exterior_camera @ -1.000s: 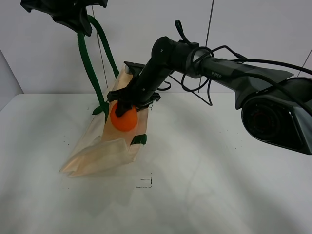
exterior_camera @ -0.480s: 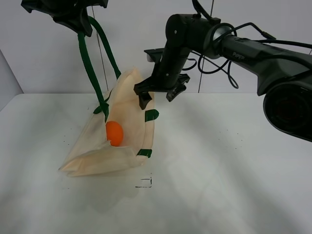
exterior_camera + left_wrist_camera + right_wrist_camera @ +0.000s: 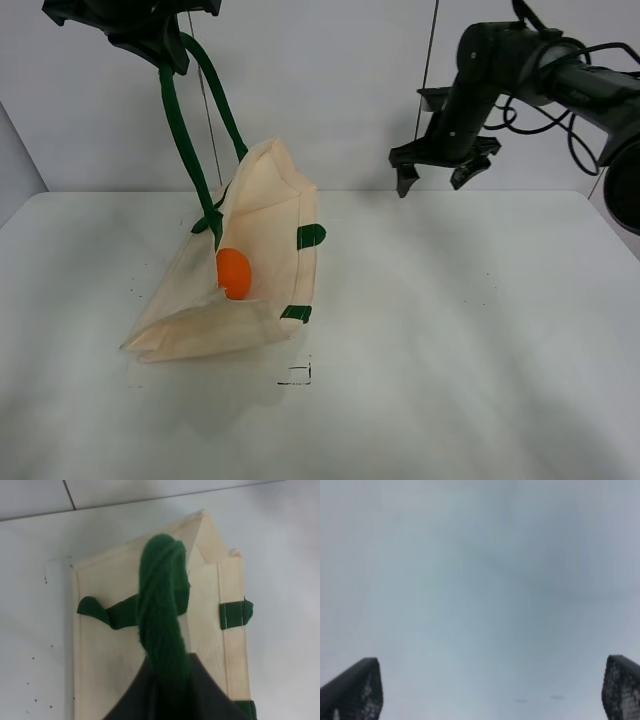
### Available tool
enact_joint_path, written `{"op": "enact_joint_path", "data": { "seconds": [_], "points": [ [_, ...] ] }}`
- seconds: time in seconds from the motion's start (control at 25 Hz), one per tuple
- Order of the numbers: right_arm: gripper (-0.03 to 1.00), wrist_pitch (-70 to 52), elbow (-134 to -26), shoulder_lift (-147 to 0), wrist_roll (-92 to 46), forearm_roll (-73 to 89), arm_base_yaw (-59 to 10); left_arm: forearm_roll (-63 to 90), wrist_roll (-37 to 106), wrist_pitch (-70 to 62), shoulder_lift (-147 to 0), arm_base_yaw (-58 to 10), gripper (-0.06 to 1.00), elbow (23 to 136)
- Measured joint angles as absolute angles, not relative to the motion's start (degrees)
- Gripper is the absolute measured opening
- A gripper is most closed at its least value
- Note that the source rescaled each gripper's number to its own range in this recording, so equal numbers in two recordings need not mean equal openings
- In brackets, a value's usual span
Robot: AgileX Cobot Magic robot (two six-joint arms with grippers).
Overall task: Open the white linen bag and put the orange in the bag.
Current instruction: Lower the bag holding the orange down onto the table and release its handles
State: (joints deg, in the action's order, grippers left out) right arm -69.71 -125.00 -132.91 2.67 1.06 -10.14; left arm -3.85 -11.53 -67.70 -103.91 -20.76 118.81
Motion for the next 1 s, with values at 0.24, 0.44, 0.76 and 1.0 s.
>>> {"op": "enact_joint_path", "data": {
  "seconds": [0.24,0.44,0.76,1.0],
  "points": [
    [1.00,-69.71,-125.00,-132.91,2.63,1.35,-2.06,-3.85,-11.53,-67.70,-103.91,-20.76,0.00,118.81],
    [1.00,-69.85,-124.80,-132.44,1.34,2.12,-1.01,-3.85,-11.53,-67.70,-103.91,-20.76,0.00,118.81],
    [1.00,-69.64,-112.67,-121.62,-0.42,3.16,-1.01,-3.85,-11.53,-67.70,-103.91,-20.76,0.00,118.81],
    [1.00,-69.76,-92.12,-103.38,-1.46,3.98,-1.01,-3.85,-11.53,-67.70,-103.91,-20.76,0.00,118.81]
  ]
}}
